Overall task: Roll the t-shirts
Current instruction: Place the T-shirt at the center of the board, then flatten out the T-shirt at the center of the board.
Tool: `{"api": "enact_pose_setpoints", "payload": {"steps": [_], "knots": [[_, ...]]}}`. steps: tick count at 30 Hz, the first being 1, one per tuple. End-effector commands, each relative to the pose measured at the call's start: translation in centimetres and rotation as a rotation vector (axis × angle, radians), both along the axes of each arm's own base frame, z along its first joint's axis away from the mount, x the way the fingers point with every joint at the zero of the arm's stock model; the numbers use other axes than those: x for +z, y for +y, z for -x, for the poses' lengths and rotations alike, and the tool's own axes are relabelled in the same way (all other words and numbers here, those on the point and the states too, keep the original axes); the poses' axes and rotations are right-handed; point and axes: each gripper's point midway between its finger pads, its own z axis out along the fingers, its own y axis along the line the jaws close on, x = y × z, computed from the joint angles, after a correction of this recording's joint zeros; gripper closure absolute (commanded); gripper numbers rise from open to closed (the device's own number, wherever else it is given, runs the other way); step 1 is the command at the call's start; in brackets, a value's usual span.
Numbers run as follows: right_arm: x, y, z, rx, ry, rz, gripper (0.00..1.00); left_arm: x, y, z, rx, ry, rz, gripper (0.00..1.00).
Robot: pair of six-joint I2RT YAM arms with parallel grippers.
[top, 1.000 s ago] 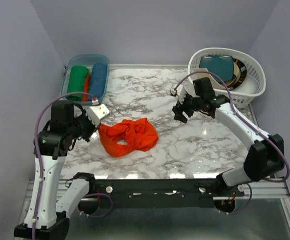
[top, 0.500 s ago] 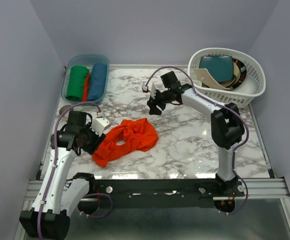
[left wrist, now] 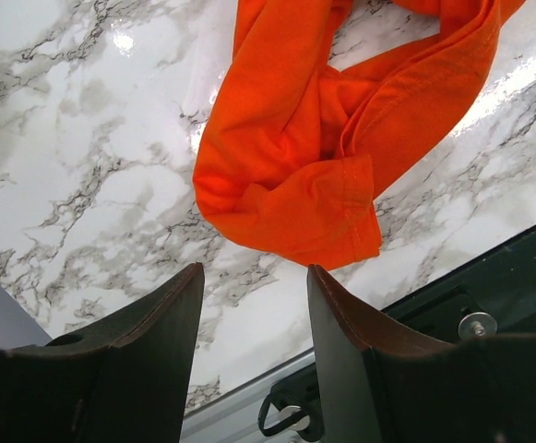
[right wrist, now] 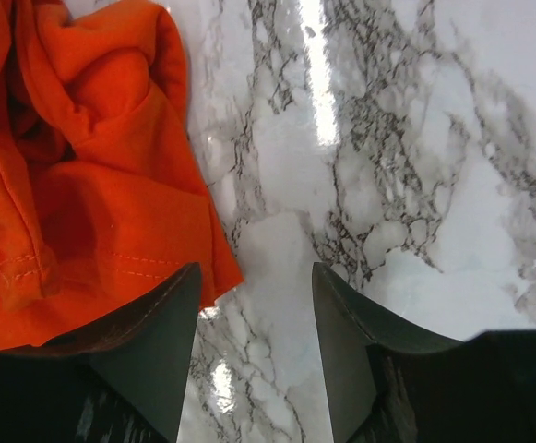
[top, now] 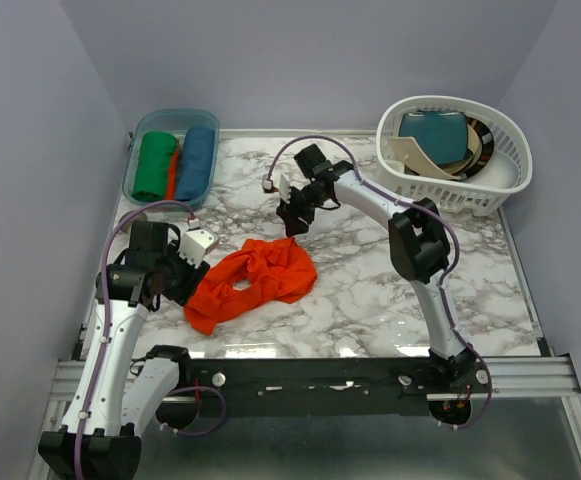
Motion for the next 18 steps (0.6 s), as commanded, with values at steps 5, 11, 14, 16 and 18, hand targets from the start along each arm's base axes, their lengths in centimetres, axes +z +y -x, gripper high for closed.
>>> {"api": "enact_pose_setpoints", "payload": {"steps": [5, 11, 14, 16, 18], "knots": [[-1.3, -0.5, 3.5, 0.030, 0.185, 0.051, 0.38, 0.5, 0.3, -0.4, 0.012, -0.030, -0.006, 0.42], [-1.2, -0.1, 5.1, 0.027, 0.299, 0.040, 0.35, 0.4, 0.4, -0.4, 0.010, -0.033, -0.013, 0.42], [-0.7, 0.3, 5.9, 0.005, 0.360, 0.011, 0.35, 0.4, 0.4, -0.4, 0.013, -0.037, -0.012, 0.42], [-1.0, 0.4, 6.4, -0.014, 0.395, 0.013, 0.35, 0.3, 0.4, -0.3, 0.018, -0.034, -0.005, 0.42], [-1.5, 0.4, 6.5, -0.023, 0.396, 0.023, 0.36, 0.3, 0.4, -0.3, 0.022, -0.037, -0.001, 0.42]]}}
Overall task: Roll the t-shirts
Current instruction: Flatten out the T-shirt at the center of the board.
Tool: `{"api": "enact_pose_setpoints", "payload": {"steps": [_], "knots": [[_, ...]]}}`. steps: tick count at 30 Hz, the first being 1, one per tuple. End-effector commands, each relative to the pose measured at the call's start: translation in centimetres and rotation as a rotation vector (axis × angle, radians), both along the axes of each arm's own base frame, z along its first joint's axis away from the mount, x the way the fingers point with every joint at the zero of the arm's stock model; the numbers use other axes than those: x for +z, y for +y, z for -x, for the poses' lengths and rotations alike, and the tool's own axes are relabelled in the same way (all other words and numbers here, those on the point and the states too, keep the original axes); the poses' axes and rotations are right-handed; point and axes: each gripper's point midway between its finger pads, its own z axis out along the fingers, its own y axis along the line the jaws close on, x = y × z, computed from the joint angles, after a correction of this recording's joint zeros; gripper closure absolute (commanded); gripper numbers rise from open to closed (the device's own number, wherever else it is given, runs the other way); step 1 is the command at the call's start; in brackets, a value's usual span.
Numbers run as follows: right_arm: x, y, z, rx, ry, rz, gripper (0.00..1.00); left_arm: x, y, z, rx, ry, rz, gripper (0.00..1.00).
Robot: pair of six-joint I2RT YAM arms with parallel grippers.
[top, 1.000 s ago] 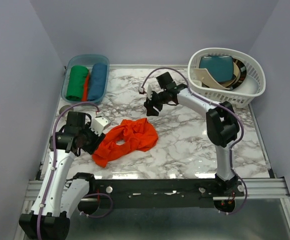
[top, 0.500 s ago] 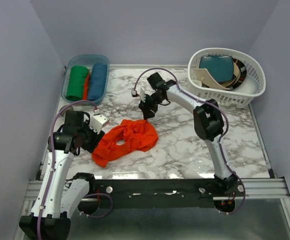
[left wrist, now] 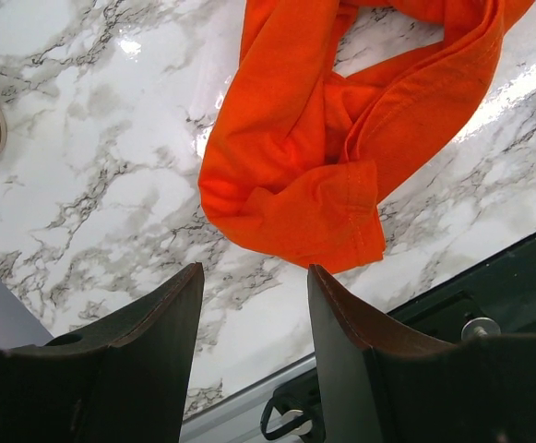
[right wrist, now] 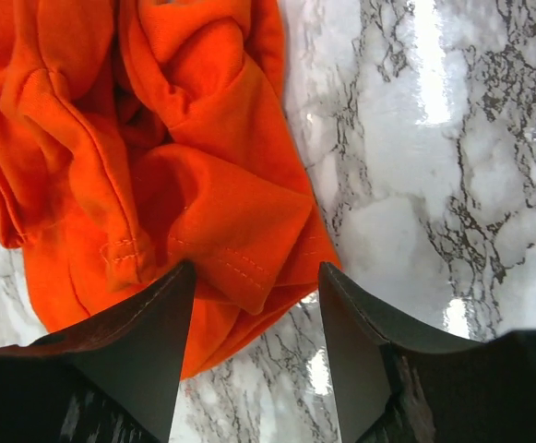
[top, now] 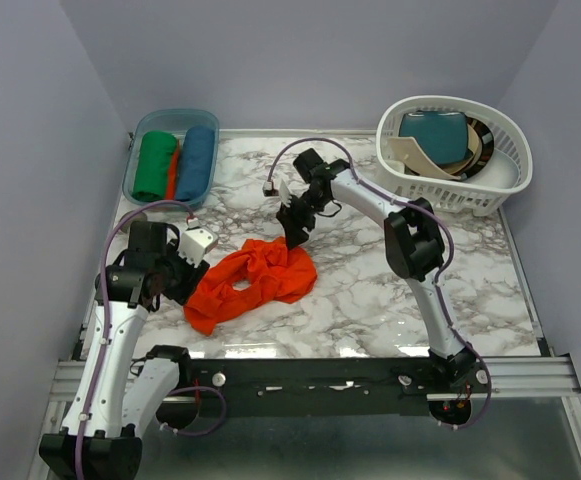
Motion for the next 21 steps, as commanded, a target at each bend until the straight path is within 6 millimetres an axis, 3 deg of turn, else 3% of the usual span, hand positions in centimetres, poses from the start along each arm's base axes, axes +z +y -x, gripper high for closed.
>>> {"api": "enact_pose_setpoints", "payload": {"steps": [1, 5, 12, 16, 19, 20, 21], "knots": [[-0.7, 0.7, 1.9, -0.030, 0.119, 0.002, 0.36, 0.2, 0.4, -0.1, 0.026, -0.022, 0.001, 0.42], [-1.4, 0.7, 1.4, -0.045, 0.110, 0.019, 0.46, 0.5, 0.5, -0.1, 0.035, -0.027, 0.006, 0.42], [-0.8, 1.2, 0.6, -0.072, 0.085, 0.006, 0.74, 0.9, 0.5, -0.3, 0.033, -0.042, 0.009, 0.42], [1.5, 1.0, -1.3, -0.105, -0.032, 0.004, 0.82, 1.0, 0.1, -0.8, 0.005, -0.064, 0.022, 0.42], [5.8, 1.0, -3.1, -0.155, -0.139, -0.037, 0.93, 0.9, -0.7, -1.2, -0.045, -0.072, 0.045, 0.42], [8.5, 0.8, -3.3, -0.171, -0.177, -0.069, 0.99, 0.6, -0.9, -1.3, -0.061, -0.065, 0.053, 0.42], [9.9, 0.6, -3.4, -0.180, -0.193, -0.086, 0.99, 0.6, -1.3, -1.7, -0.080, -0.075, 0.068, 0.42]]}}
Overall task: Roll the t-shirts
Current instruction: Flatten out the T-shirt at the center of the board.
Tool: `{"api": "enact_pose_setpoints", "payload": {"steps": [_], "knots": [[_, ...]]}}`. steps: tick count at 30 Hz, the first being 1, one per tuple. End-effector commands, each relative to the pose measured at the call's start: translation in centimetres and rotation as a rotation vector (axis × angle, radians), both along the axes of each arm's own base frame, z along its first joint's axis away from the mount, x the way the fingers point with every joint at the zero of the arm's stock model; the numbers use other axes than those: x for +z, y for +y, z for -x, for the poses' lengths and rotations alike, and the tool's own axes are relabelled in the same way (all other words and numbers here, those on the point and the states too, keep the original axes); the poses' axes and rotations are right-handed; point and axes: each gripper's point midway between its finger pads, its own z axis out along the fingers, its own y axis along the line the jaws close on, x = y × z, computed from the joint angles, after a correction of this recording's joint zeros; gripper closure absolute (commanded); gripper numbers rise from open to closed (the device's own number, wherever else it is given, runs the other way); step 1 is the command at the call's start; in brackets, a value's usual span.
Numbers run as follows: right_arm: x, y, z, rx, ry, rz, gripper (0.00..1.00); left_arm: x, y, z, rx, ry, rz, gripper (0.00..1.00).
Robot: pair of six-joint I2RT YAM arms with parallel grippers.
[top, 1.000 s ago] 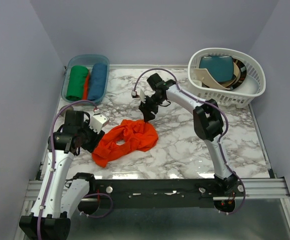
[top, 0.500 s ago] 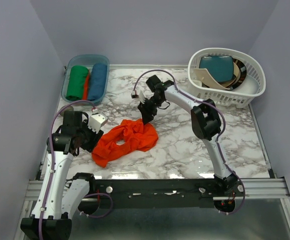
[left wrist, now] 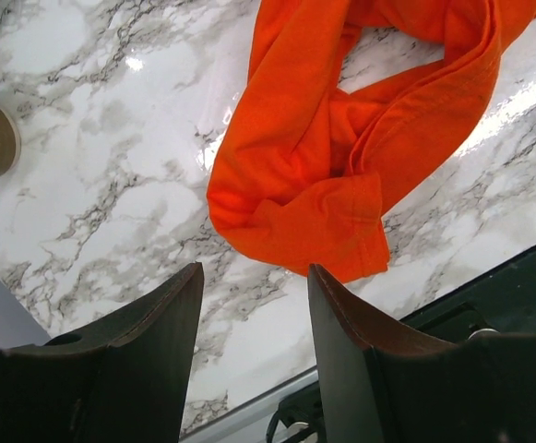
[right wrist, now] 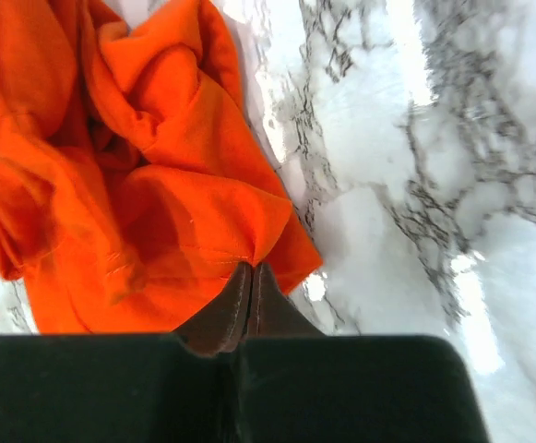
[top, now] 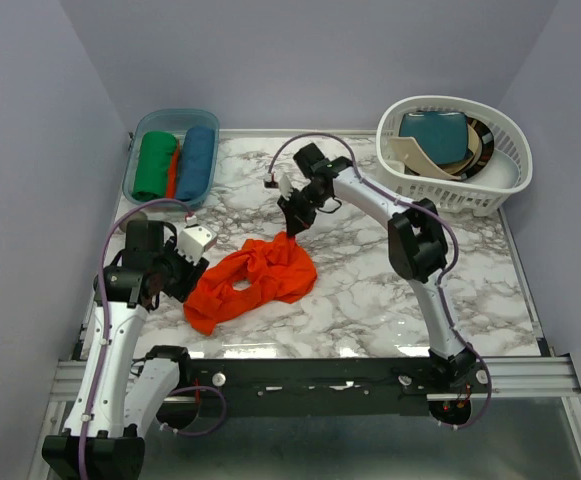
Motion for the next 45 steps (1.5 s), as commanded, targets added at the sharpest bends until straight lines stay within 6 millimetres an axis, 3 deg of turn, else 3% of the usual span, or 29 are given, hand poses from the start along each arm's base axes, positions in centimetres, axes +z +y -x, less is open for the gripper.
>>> {"api": "enact_pose_setpoints", "payload": {"steps": [1, 6, 8, 10, 14, 17, 21, 22, 25, 26, 33, 41, 45], "knots": [[11.9, 0.2, -2.6, -0.070, -0.248, -0.132, 0.99, 0.2, -1.7, -1.5, -0.105, -0.054, 0.056, 0.41], [21.6, -1.7, -1.0, -0.129, -0.317, -0.254, 0.99, 0.5, -2.7, -4.0, -0.168, -0.087, 0.082, 0.41], [26.4, -3.2, -0.3, -0.169, -0.386, -0.313, 0.99, 0.4, -3.1, -5.1, -0.182, -0.082, 0.097, 0.41], [30.5, -4.8, 0.2, -0.215, -0.454, -0.365, 0.99, 1.6, -3.5, -6.5, -0.184, -0.123, 0.112, 0.41], [35.7, -7.2, 0.5, -0.338, -0.510, -0.448, 0.99, 3.0, -4.6, -8.5, -0.213, -0.156, 0.156, 0.36], [37.8, -8.2, 1.2, -0.361, -0.563, -0.471, 0.99, 3.2, -4.9, -9.2, -0.235, -0.163, 0.158, 0.33], [36.8, -9.3, 2.1, -0.379, -0.561, -0.437, 0.99, 2.3, -6.0, -8.8, -0.273, -0.112, 0.196, 0.33], [35.2, -9.4, 2.2, -0.379, -0.537, -0.409, 0.99, 2.1, -6.6, -8.6, -0.290, -0.098, 0.209, 0.33], [33.4, -10.4, 2.7, -0.402, -0.524, -0.364, 0.99, 0.7, -7.9, -7.7, -0.324, -0.031, 0.237, 0.34], [31.9, -10.6, 2.7, -0.417, -0.488, -0.340, 0.99, 0.4, -8.9, -7.1, -0.362, -0.017, 0.239, 0.34], [31.3, -12.0, 0.5, -0.533, -0.496, -0.303, 0.99, -4.6, -11.5, -2.9, -0.556, 0.073, 0.131, 0.35], [30.6, -12.4, -0.7, -0.555, -0.497, -0.285, 0.99, -8.2, -11.8, -2.2, -0.557, 0.102, 0.048, 0.40], [30.1, -12.2, -1.0, -0.555, -0.488, -0.280, 0.99, -9.5, -12.1, -3.4, -0.517, 0.069, 0.031, 0.41]]}}
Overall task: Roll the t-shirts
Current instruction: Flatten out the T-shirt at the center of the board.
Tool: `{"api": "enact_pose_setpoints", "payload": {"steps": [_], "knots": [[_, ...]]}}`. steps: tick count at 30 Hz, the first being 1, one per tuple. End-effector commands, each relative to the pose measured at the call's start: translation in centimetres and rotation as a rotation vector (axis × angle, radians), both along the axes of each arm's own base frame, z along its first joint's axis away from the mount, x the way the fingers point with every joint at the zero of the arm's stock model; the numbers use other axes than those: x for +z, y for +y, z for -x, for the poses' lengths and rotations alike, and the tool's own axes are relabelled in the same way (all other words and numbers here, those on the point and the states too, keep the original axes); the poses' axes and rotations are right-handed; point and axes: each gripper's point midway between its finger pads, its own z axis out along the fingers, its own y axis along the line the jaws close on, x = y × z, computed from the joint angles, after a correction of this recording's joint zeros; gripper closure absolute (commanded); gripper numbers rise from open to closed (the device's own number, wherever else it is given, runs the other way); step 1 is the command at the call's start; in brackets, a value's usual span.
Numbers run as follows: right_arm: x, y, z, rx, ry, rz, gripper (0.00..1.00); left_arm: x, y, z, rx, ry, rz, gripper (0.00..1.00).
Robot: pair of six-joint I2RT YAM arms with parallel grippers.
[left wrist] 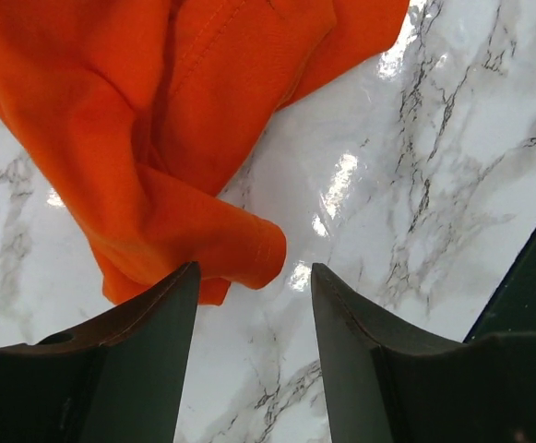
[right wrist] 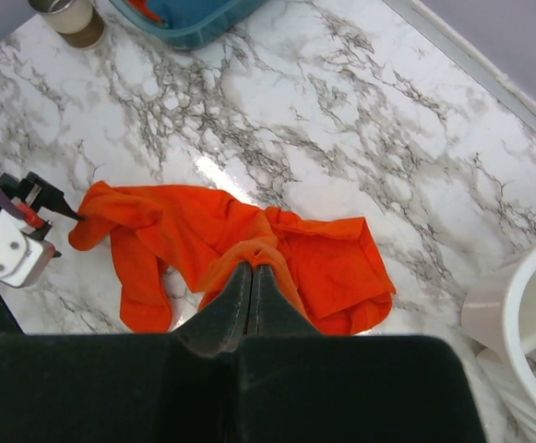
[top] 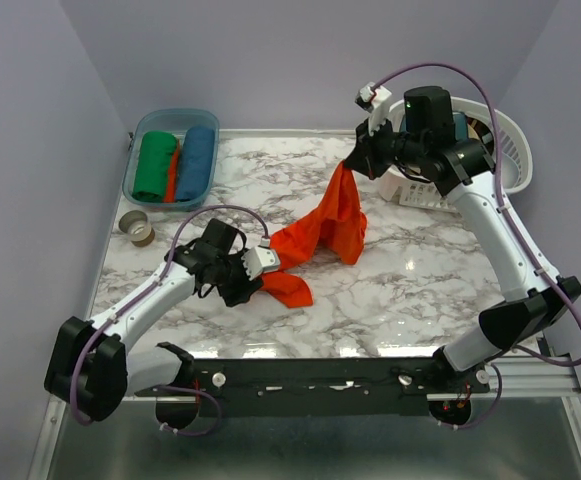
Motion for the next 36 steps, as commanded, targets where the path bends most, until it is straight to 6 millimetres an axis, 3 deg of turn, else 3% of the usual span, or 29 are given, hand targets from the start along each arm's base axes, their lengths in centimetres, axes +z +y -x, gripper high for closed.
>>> {"api": "enact_pose_setpoints", "payload": {"steps": [1, 4, 7, 8, 9, 10, 12, 15, 16, 18, 19, 21, 22, 24, 25, 29, 31, 33, 35, 36], "knots": [[0.1, 0.1, -1.2, -0.027, -0.017, -0.005, 0.99, -1.4, 0.2, -2.4, 0.076, -0.081, -0.040, 0.41], [-0.3, 0.1, -1.8, -0.040, -0.016, 0.002, 0.99, -2.2, 0.3, -3.3, 0.107, -0.099, -0.057, 0.44], [-0.8, 0.2, -2.2, -0.045, -0.009, 0.010, 0.99, -2.3, -0.1, -4.2, 0.133, -0.089, -0.054, 0.66], [-0.7, 0.1, -2.2, -0.046, -0.015, 0.015, 0.99, -2.2, -0.1, -4.4, 0.144, -0.091, -0.055, 0.84], [-0.7, 0.0, -2.3, -0.051, -0.018, 0.018, 0.99, -1.9, -0.2, -4.5, 0.154, -0.090, -0.051, 0.93], [-0.7, -0.1, -2.4, -0.055, -0.020, 0.022, 0.99, -1.1, -0.3, -5.0, 0.154, -0.106, -0.047, 0.99], [-0.4, -0.7, -2.7, -0.080, -0.037, 0.031, 0.99, 0.4, 0.8, -5.3, 0.160, -0.139, -0.075, 1.00], [0.9, -2.8, -3.5, -0.153, -0.058, 0.015, 0.99, 5.9, 2.2, -7.2, 0.208, -0.261, -0.025, 1.00], [1.7, -4.3, -4.1, -0.198, -0.071, 0.001, 0.99, 9.1, 3.8, -9.1, 0.268, -0.335, 0.005, 1.00], [3.7, -6.1, -4.5, -0.264, -0.099, -0.031, 0.99, 13.4, 4.9, -9.9, 0.302, -0.420, 0.075, 1.00], [4.7, -7.6, -5.0, -0.307, -0.118, -0.044, 0.99, 16.5, 6.5, -11.1, 0.356, -0.495, 0.096, 1.00], [7.1, -9.1, -5.2, -0.349, -0.175, -0.066, 0.99, 19.6, 7.4, -11.5, 0.381, -0.569, 0.119, 1.00], [8.6, -10.2, -4.9, -0.375, -0.217, -0.076, 0.99, 22.2, 7.5, -11.8, 0.381, -0.622, 0.143, 1.00], [10.7, -11.0, -4.6, -0.396, -0.291, -0.091, 0.99, 24.7, 8.0, -12.2, 0.401, -0.678, 0.163, 1.00], [12.0, -11.4, -3.8, -0.399, -0.331, -0.095, 0.99, 26.9, 8.0, -12.3, 0.406, -0.726, 0.180, 1.00], [15.3, -12.5, -2.0, -0.427, -0.446, -0.113, 0.99, 31.6, 8.4, -12.7, 0.439, -0.826, 0.224, 1.00], [16.1, -13.3, -1.4, -0.473, -0.473, -0.135, 0.99, 34.1, 8.5, -12.6, 0.452, -0.890, 0.258, 1.00], [18.0, -14.1, 0.4, -0.506, -0.531, -0.177, 0.99, 35.7, 8.4, -12.0, 0.447, -0.931, 0.279, 1.00], [18.0, -14.4, 1.3, -0.513, -0.543, -0.186, 0.99, 37.6, 8.5, -11.0, 0.447, -0.982, 0.306, 1.00], [19.0, -14.7, 2.7, -0.520, -0.571, -0.209, 0.99, 38.2, 8.5, -10.5, 0.447, -0.998, 0.315, 1.00]]}}
